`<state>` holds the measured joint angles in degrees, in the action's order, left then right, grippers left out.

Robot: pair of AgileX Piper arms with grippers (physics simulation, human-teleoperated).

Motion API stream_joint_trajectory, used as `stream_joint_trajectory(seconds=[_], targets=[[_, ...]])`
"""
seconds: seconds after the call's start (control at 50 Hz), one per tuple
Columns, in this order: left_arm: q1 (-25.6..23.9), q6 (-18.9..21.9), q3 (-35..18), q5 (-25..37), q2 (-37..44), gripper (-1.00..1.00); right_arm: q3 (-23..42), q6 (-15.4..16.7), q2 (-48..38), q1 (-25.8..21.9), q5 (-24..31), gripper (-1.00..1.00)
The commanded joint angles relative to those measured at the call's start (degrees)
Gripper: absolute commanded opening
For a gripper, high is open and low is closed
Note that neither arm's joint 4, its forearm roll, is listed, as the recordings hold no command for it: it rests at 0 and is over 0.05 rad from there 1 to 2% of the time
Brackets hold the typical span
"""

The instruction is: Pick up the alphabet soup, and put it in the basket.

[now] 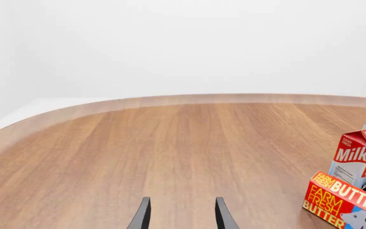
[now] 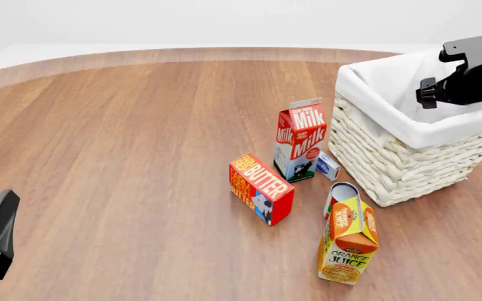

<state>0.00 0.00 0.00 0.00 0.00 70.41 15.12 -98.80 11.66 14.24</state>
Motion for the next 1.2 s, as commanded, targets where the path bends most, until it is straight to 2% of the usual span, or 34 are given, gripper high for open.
stream_joint_trajectory(seconds=[0.02,0.2,0.24,0.36,0.48,0.84,1.2], targets=[[0.0,0.0,0.0,0.0,0.0,1.0,-4.04,-0.42,5.47,0.24,-2.41,1.0],[0.0,0.0,0.0,0.0,0.0,1.0,-5.18,-0.31,6.8,0.33,-2.93,1.0],[0.0,0.0,0.0,0.0,0.0,1.0,-7.73,-0.36,10.23,-0.05,-4.15,1.0],[0.0,0.0,0.0,0.0,0.0,1.0,-7.76,-0.36,10.25,-0.05,-4.16,1.0],[0.0,0.0,0.0,0.0,0.0,1.0,-10.4,-1.04,14.93,-0.31,-4.38,1.0],[0.0,0.0,0.0,0.0,0.0,1.0,-12.32,-1.47,18.46,-0.48,-4.58,1.0],[0.0,0.0,0.0,0.0,0.0,1.0,-17.46,-2.27,24.58,0.43,-6.21,1.0]])
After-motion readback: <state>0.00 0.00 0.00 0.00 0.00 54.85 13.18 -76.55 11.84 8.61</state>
